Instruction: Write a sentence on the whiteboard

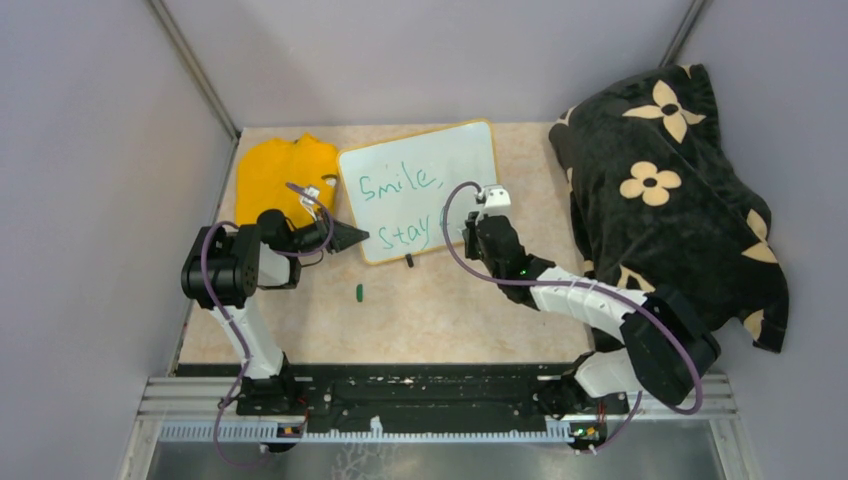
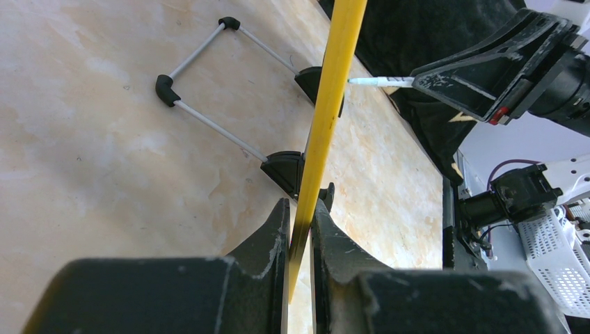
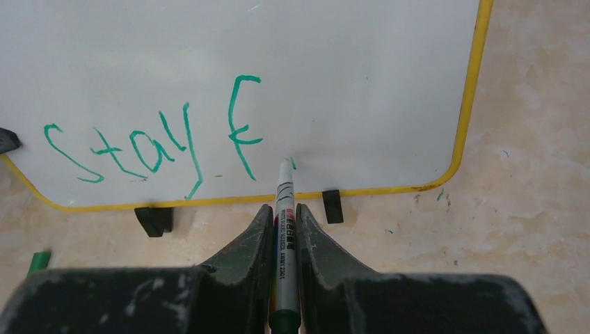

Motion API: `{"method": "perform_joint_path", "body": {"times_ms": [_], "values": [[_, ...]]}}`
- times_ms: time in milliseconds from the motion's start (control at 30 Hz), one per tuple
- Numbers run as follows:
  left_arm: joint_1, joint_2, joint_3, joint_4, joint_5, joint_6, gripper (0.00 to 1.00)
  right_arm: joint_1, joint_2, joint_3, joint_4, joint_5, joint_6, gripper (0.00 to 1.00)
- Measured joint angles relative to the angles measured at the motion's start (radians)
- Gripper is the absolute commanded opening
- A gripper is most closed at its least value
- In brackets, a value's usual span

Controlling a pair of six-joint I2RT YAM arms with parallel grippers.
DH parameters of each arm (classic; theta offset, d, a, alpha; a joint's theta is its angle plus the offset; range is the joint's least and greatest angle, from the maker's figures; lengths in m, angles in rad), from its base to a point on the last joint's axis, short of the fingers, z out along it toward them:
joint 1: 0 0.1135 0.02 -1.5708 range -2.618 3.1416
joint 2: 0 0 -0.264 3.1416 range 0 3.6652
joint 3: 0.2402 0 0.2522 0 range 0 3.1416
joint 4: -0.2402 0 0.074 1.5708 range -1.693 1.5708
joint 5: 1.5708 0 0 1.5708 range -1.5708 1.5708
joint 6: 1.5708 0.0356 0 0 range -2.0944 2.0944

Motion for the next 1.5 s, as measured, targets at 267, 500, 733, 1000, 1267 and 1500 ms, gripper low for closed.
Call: {"method": "perform_joint_path", "body": {"times_ms": [267,500,733,1000,1267,1500], "values": [[0.0,0.0,0.0,-0.001,0.0,0.0,0.0,0.0,-0.03,0.017,0.017,-0.005,-0.003,0.0],[0.0,0.0,0.0,-0.001,0.0,0.002,0.0,0.0,-0.015,0.047,0.026,-0.005,-0.006,0.0],[0.0,0.0,0.0,-0.001,0.0,0.003,0.0,-0.009,0.024,0.048,0.024,-0.004,-0.009,0.0],[0.0,0.0,0.0,-0.001,0.0,0.003,0.0,-0.013,0.03,0.048,0.024,-0.001,-0.008,0.0],[0.0,0.0,0.0,-0.002,0.0,0.003,0.0,-0.013,0.031,0.045,0.024,-0.001,-0.005,0.0],[0.0,0.0,0.0,-0.002,0.0,0.003,0.0,-0.013,0.029,0.021,0.033,-0.003,0.008,0.0]]}}
